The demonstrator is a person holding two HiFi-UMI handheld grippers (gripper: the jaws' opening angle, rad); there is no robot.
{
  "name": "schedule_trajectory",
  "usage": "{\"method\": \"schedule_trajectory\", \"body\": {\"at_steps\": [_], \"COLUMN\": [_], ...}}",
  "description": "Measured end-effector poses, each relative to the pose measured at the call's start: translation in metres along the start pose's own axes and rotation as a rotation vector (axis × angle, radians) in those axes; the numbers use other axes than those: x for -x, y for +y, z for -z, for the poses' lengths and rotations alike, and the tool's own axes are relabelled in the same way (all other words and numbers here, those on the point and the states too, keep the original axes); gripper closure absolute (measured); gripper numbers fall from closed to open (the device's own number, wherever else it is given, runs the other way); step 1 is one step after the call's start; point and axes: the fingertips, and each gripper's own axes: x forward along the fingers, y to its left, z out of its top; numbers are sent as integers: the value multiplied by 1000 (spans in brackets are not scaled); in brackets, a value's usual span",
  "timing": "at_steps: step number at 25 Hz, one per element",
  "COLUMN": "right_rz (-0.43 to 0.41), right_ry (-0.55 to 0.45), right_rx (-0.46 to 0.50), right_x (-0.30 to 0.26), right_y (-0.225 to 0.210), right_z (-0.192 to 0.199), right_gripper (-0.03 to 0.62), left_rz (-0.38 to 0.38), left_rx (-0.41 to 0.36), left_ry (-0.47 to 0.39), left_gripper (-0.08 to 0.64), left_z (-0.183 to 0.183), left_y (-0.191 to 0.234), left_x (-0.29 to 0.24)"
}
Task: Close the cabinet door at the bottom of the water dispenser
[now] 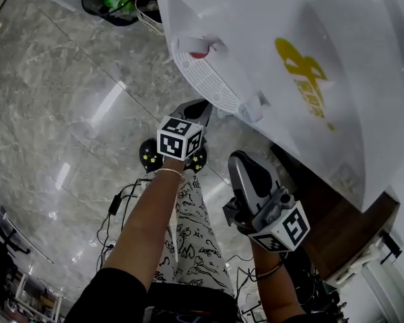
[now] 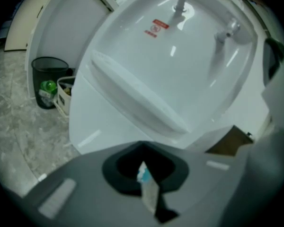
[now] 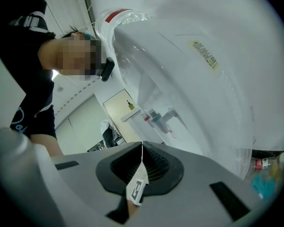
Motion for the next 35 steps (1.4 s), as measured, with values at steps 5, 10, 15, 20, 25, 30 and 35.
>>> {"method": "schedule_trajectory", "body": {"at_steps": [5, 10, 15, 20, 25, 30, 35], "right_rz": [25, 38, 33, -81, -123, -125, -90], "right_ry": [1, -4, -50, -147, -252, -249, -204], "right_rx": [20, 28, 38, 62, 109, 127, 108], "right_x": [-10, -12, -8, 8, 23, 43, 73], "right_y": [8, 57, 111, 183, 218, 236, 244], "right_z": [-1, -27, -75, -155, -199, -206, -175], "right_gripper": [575, 575, 575, 575, 575, 575, 575], "left_rz": [9, 46, 106, 146, 152, 183, 225], "left_rx": [-47, -76, -195, -374, -392, -425, -409], "left_ry": [-55, -131, -186, -274, -369, -379, -364], "left_gripper": [563, 563, 563, 563, 563, 563, 563], "left_z": [-22, -73, -142, -231, -273, -278, -247], "left_y": [-15, -72, -135, -198, -228, -248, -260], "left_x": [69, 181, 273, 345, 388, 409, 417]}}
